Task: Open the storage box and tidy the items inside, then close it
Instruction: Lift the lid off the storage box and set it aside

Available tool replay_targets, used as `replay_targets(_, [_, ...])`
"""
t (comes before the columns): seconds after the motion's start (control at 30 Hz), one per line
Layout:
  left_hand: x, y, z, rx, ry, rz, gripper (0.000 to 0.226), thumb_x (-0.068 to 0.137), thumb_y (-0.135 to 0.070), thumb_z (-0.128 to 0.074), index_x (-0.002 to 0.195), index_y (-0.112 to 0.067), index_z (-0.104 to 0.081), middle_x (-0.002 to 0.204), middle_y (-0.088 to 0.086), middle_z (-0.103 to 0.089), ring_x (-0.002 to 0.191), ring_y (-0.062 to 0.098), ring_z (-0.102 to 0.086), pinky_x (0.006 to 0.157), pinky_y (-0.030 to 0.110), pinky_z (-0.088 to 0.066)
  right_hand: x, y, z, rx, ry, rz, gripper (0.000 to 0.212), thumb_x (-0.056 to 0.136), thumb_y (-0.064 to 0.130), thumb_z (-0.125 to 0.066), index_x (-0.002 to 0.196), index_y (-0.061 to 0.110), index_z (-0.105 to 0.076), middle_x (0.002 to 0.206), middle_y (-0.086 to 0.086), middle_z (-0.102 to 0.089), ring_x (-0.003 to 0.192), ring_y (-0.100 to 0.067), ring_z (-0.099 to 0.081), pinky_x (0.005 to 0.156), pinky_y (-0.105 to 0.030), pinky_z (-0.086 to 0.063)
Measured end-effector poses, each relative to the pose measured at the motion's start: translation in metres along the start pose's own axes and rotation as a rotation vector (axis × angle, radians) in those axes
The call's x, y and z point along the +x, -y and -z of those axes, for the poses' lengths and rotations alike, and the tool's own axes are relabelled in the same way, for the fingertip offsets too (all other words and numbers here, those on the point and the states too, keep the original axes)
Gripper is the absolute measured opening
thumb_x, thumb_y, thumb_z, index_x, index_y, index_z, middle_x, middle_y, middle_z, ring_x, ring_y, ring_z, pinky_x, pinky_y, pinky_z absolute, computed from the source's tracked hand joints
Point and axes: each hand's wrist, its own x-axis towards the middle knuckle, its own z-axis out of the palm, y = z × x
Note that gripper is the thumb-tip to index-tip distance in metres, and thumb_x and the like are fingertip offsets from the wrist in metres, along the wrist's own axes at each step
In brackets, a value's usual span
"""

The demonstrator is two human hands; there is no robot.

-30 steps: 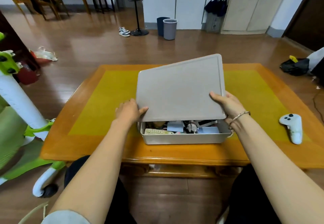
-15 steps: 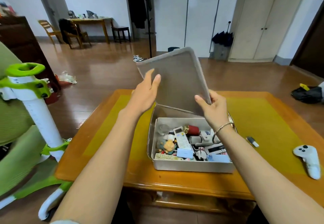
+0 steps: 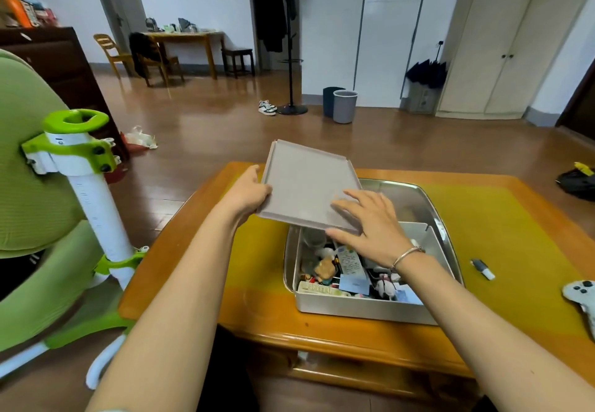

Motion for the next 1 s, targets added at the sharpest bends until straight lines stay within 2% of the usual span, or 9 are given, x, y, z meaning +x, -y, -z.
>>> replay_targets(0.07, [0.005,0.018,0.006,-0.008,-0.025,0.001,0.058,0.099,-0.007,-0.044,0.15,-0.014,-0.019,0.132,0.019,-0.051,0.083,0.023,-0.059,0.047,0.023,-0.041,0.003,-0.003,-0.015,0.084,0.057,-0.198,0.075,0.084,0.072,-0.03,0.145,0.027,-0.03,0.154,0.0,-0.024,0.141,-0.02,-0.017,0.116,-0.048,-0.013])
replay_targets(0.13, [0.009,0.034,0.012,-0.013,-0.034,-0.017,0.054,0.1,-0.01,-0.042,0.149,-0.015,-0.021,0.128,0.012,-0.054,0.083,0.019,-0.059,0.047,0.024,-0.044,0.007,-0.006,-0.028,0.256,0.041,-0.444,0.069,0.093,0.054,-0.039,0.147,0.015,-0.022,0.151,-0.009,-0.031,0.139,-0.027,-0.027,0.113,-0.048,-0.025])
replay_targets(0.23, [0.014,0.054,0.021,-0.016,-0.045,-0.017,0.047,0.101,-0.014,-0.041,0.146,-0.018,-0.027,0.126,0.003,-0.055,0.096,0.019,-0.062,0.063,0.03,-0.053,0.018,-0.001,-0.042,0.473,0.069,-0.589,0.034,0.095,0.024,-0.047,0.12,0.003,-0.053,0.098,-0.012,-0.065,0.097,-0.027,-0.061,0.089,-0.042,-0.047])
replay_targets(0.27, [0.017,0.061,0.023,-0.02,-0.053,-0.009,0.044,0.101,-0.015,-0.041,0.144,-0.017,-0.03,0.128,0.004,-0.056,0.1,0.02,-0.062,0.072,0.034,-0.055,0.021,0.003,-0.047,0.462,0.065,-0.567,0.023,0.095,0.019,-0.047,0.105,0.002,-0.059,0.078,-0.007,-0.062,0.078,-0.022,-0.06,0.077,-0.037,-0.048])
replay_targets(0.33, [0.023,0.073,0.029,-0.008,-0.072,0.016,0.037,0.102,-0.014,-0.039,0.139,-0.015,-0.036,0.127,0.008,-0.058,0.103,0.023,-0.061,0.084,0.039,-0.053,0.023,0.013,-0.059,0.397,0.038,-0.535,0.021,0.096,0.018,-0.046,0.096,0.001,-0.058,0.068,-0.003,-0.055,0.067,-0.02,-0.055,0.065,-0.031,-0.04])
replay_targets(0.47, [0.033,0.097,0.035,0.166,-0.206,0.126,0.033,0.1,-0.01,-0.037,0.133,-0.013,-0.039,0.125,0.014,-0.056,0.1,0.028,-0.053,0.083,0.036,-0.042,0.028,0.037,-0.087,0.32,0.025,-0.458,0.023,0.098,0.024,-0.043,0.105,0.005,-0.054,0.092,-0.015,-0.065,0.088,-0.032,-0.061,0.079,-0.043,-0.05])
replay_targets(0.7, [0.031,0.14,0.054,0.516,-0.522,0.206,0.03,0.098,-0.014,-0.034,0.125,-0.019,-0.046,0.118,0.018,-0.06,0.105,0.041,-0.056,0.074,0.04,-0.035,0.038,0.067,-0.136,0.196,0.146,-0.345,0.03,0.096,0.034,-0.042,0.115,0.013,-0.052,0.109,-0.008,-0.06,0.109,-0.028,-0.051,0.096,-0.045,-0.038])
replay_targets(0.87, [0.036,0.171,0.065,0.581,-0.529,0.271,0.031,0.096,-0.015,-0.034,0.123,-0.023,-0.046,0.118,0.018,-0.061,0.107,0.04,-0.056,0.074,0.039,-0.035,0.034,0.067,-0.165,0.037,0.247,-0.269,0.053,0.088,0.046,-0.044,0.133,0.018,-0.047,0.15,-0.007,-0.027,0.138,-0.028,-0.018,0.11,-0.047,-0.019])
replay_targets(1.0, [0.041,0.192,0.063,0.623,-0.509,0.293,0.03,0.095,-0.014,-0.035,0.12,-0.022,-0.048,0.115,0.016,-0.062,0.104,0.038,-0.057,0.074,0.039,-0.037,0.03,0.069,-0.184,0.017,0.354,-0.297,0.056,0.092,0.049,-0.044,0.137,0.018,-0.041,0.158,-0.012,0.004,0.144,-0.034,0.002,0.116,-0.047,-0.01])
